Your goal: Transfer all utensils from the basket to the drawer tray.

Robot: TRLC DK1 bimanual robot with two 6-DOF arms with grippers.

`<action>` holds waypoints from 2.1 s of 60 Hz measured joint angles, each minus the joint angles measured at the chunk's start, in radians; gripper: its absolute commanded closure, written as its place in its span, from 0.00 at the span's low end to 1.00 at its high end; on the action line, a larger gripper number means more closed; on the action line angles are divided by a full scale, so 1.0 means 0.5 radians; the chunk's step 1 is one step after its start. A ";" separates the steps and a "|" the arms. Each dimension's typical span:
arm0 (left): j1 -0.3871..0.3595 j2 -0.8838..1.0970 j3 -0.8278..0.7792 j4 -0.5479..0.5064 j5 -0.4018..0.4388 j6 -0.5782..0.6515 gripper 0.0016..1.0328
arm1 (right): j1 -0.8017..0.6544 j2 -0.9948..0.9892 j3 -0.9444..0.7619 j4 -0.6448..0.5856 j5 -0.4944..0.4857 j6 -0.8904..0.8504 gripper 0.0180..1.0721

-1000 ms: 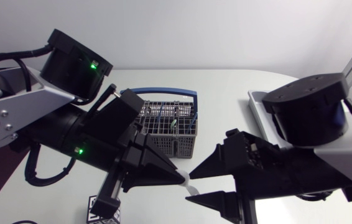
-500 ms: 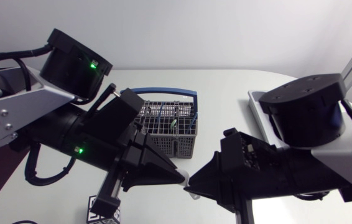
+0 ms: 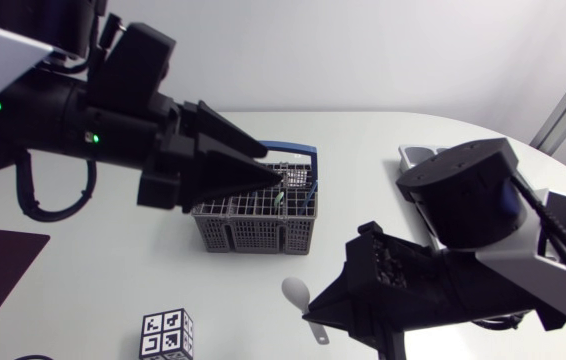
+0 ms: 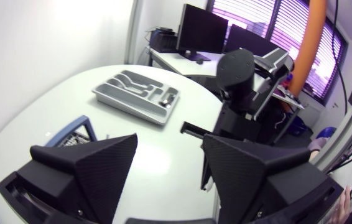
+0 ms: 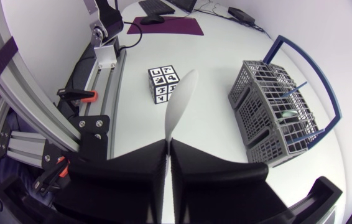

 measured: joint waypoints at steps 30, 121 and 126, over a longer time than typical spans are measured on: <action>-0.029 0.096 -0.061 0.014 -0.739 0.026 0.17 | -1.107 -0.295 -0.013 -0.356 0.098 -0.644 0.94; -0.254 0.210 -0.343 0.261 -1.357 0.093 0.17 | -3.251 0.937 -0.176 0.891 0.122 -2.988 0.58; -0.254 0.210 -0.343 0.261 -1.367 0.093 0.17 | -3.251 0.938 -0.233 0.933 0.136 -3.018 0.43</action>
